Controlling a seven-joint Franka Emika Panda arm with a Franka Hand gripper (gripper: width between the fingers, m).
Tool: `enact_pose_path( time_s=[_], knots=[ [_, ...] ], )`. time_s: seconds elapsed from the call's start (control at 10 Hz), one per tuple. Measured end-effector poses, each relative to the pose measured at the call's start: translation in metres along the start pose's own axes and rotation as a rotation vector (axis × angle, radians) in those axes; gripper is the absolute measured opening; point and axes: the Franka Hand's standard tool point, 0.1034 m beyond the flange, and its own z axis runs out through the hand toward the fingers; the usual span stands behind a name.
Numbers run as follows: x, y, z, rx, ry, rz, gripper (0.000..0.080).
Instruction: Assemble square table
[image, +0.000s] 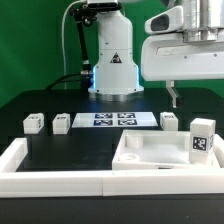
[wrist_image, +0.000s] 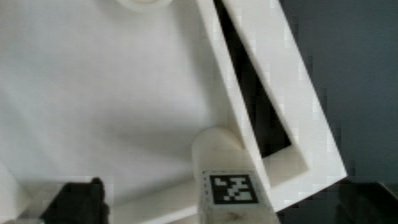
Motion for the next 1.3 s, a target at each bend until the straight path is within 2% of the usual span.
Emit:
enact_pose_path(
  time_s=[0.4, 0.7, 0.9, 1.3],
  knots=[
    [-0.001, 0.001, 0.001, 0.000, 0.003, -0.036, 0.0649],
    [-0.016, 0.017, -0.004, 0.011, 0.024, -0.301, 0.0649],
    [-0.021, 0.034, 0.000, 0.005, 0.023, -0.405, 0.0649],
    [-0.022, 0.035, 0.001, 0.005, 0.021, -0.382, 0.0649]
  ],
)
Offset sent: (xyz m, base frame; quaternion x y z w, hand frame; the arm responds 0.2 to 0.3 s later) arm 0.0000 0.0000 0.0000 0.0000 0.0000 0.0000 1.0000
